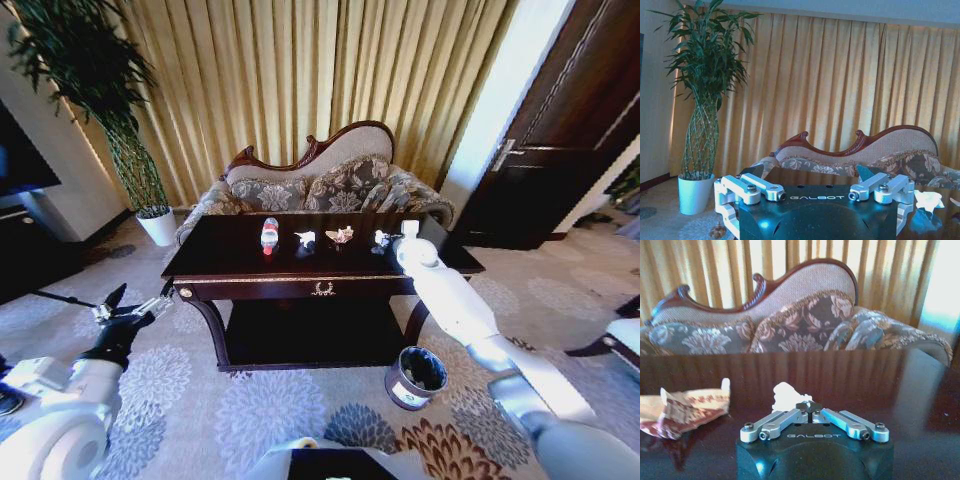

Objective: Move to the front of the table and place the trash on the table into the trash bin.

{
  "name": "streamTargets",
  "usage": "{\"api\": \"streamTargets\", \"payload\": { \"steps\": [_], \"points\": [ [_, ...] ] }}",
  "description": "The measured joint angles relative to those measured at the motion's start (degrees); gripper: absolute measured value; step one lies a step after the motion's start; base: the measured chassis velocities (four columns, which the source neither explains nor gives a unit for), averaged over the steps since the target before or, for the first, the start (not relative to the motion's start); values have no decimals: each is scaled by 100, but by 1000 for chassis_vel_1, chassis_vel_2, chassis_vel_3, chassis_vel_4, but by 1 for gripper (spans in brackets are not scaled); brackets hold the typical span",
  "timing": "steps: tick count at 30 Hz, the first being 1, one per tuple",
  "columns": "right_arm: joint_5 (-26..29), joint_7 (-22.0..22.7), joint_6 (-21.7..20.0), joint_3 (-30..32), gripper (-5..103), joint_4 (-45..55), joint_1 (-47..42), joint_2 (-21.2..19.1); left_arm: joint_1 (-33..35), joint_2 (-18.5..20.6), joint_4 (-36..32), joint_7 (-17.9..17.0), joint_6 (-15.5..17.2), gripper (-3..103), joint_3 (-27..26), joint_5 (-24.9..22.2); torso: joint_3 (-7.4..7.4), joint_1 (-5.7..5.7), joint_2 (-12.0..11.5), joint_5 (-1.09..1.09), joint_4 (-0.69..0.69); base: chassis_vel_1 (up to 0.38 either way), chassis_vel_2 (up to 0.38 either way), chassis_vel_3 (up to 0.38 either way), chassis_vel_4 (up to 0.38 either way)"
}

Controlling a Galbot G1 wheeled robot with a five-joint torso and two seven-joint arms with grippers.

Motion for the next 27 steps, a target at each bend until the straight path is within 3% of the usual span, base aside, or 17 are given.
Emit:
{"api": "streamTargets", "payload": {
  "steps": [9, 14, 18, 23, 27],
  "points": [
    [317, 95, 577, 280, 0, 973, -384, -368, -11, -12, 0, 1, -12, 100, -16, -1, 0, 0, 0, -1, 1, 0, 0, 0, 0],
    [486, 67, 819, 735, 0, 1795, -1041, -792, -52, -22, 0, 12, -29, 100, 1, -1, 0, 0, 0, -1, 1, 0, 0, 0, 0],
    [636, -143, 925, 1611, 0, 2743, -2270, -1178, -103, -52, 2, 24, -32, 100, 76, 4, -1, 0, 0, 2, -2, 0, 0, 0, 0],
    [690, -309, 938, 2479, 0, 3517, -3267, -1343, -130, -102, 39, 90, -32, 100, 147, 44, -1, -2, 0, -1, -1, 0, 0, 0, 0],
    [640, -311, 963, 2826, 0, 3869, -3818, -1331, -124, -142, 41, 117, -34, 100, 175, 79, -1, -2, 0, -1, 1, 0, 0, 0, 0]
  ]
}}
